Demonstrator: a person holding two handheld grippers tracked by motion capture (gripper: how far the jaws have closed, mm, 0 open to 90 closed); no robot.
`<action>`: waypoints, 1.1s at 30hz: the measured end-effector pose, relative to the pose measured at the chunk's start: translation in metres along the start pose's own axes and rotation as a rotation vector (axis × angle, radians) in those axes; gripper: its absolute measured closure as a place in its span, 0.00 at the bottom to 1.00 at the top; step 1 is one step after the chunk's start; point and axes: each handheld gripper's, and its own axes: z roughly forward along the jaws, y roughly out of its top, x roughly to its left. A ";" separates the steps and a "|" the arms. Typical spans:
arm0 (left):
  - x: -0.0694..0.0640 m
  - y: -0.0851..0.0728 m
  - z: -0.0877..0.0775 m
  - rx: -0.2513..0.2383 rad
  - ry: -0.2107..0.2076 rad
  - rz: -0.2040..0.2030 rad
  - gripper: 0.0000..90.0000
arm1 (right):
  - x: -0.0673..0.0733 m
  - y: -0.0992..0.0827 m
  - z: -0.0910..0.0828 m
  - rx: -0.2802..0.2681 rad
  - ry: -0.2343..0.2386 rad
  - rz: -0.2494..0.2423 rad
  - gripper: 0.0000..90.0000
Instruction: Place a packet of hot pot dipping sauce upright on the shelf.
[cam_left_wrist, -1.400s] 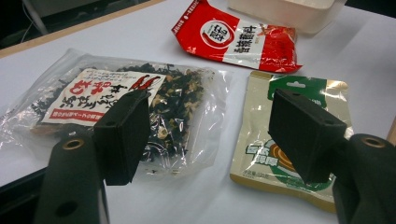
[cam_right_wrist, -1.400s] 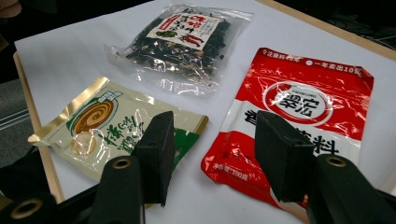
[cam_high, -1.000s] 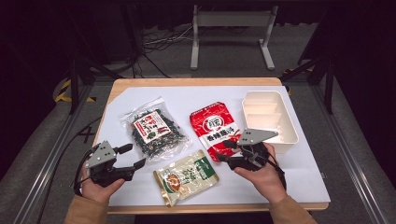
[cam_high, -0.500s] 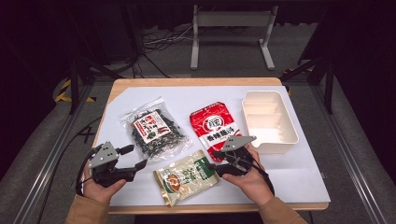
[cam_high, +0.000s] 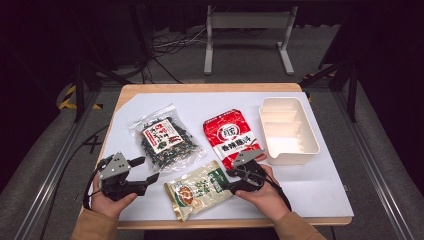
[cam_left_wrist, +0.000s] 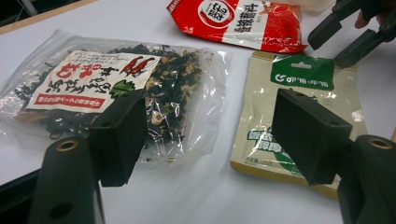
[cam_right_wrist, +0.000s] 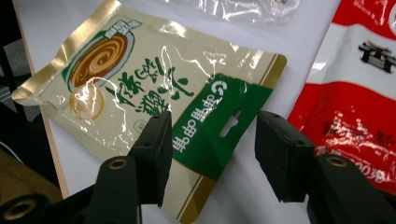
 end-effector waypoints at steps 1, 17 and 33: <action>0.000 0.000 0.000 0.000 0.001 0.000 0.31 | -0.001 -0.001 0.001 0.013 0.005 0.010 0.53; -0.001 0.000 0.001 0.007 0.006 0.010 0.31 | 0.000 -0.007 0.010 0.105 0.066 0.056 0.54; -0.002 0.001 0.004 0.013 0.011 0.016 0.30 | 0.008 -0.001 0.017 0.053 0.177 0.076 0.59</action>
